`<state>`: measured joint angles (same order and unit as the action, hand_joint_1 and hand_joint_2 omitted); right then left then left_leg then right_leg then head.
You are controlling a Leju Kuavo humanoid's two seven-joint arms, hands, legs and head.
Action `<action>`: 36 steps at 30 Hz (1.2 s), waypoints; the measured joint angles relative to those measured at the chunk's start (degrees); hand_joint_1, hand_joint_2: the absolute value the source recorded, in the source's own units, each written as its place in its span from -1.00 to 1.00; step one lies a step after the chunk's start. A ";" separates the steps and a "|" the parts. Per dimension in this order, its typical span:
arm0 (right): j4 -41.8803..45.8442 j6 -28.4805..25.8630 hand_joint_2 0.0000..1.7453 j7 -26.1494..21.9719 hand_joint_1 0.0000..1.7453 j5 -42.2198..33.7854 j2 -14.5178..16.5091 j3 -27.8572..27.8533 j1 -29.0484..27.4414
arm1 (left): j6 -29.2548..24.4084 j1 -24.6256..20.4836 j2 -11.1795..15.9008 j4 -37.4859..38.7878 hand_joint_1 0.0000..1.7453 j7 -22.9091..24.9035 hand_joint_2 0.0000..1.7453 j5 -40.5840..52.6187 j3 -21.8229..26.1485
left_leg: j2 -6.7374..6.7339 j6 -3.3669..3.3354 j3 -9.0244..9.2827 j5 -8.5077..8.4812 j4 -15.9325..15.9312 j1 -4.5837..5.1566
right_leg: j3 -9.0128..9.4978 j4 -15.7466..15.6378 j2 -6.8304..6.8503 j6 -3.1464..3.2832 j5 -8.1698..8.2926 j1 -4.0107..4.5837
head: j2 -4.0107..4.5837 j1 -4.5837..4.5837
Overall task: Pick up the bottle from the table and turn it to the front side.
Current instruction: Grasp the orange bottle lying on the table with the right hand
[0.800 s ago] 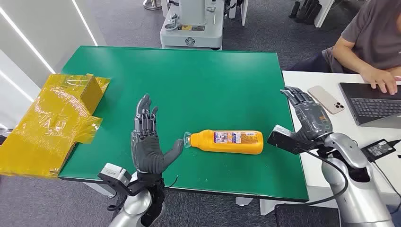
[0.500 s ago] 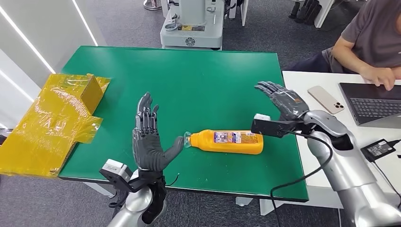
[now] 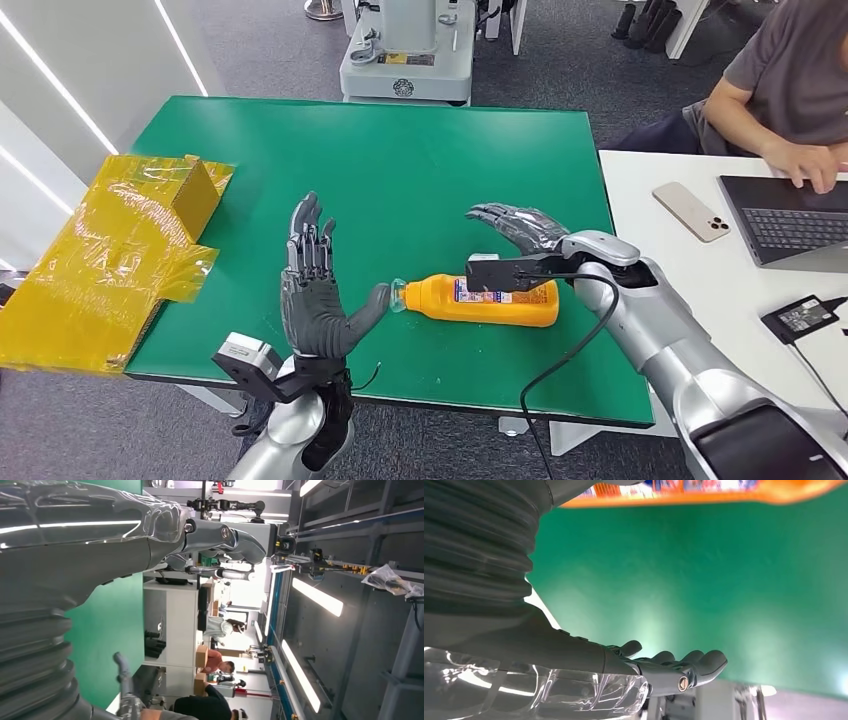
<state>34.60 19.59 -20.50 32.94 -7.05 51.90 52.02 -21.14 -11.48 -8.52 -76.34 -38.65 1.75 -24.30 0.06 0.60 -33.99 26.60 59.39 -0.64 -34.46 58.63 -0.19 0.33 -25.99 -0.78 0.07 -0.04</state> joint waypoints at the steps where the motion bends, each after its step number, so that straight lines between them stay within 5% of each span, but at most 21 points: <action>1: -0.96 0.03 1.00 0.21 -1.00 0.01 0.21 0.44 0.00 | -0.05 -0.02 0.00 0.03 -1.00 0.05 1.00 -0.08 -0.02 | 0.00 0.00 0.00 0.00 0.00 0.00 | 0.00 -0.01 0.00 0.00 0.00 0.00 | 0.00 0.00; 36: -11.70 -3.53 1.00 9.12 -1.00 0.61 0.15 5.96 -2.60 | -2.55 3.37 0.92 -1.07 -1.00 1.56 1.00 0.78 -0.16 | 0.00 0.00 0.00 0.01 0.01 -0.01 | -0.02 -0.02 -0.01 -0.01 0.01 0.00 | 0.00 -0.01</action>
<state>22.90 16.06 -11.37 33.54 -6.90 57.86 49.42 -23.69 -8.11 -7.61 -77.41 -37.09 2.52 -24.46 0.06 0.60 -33.99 26.61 59.40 -0.65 -34.48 58.61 -0.20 0.33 -25.98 -0.78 0.07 -0.05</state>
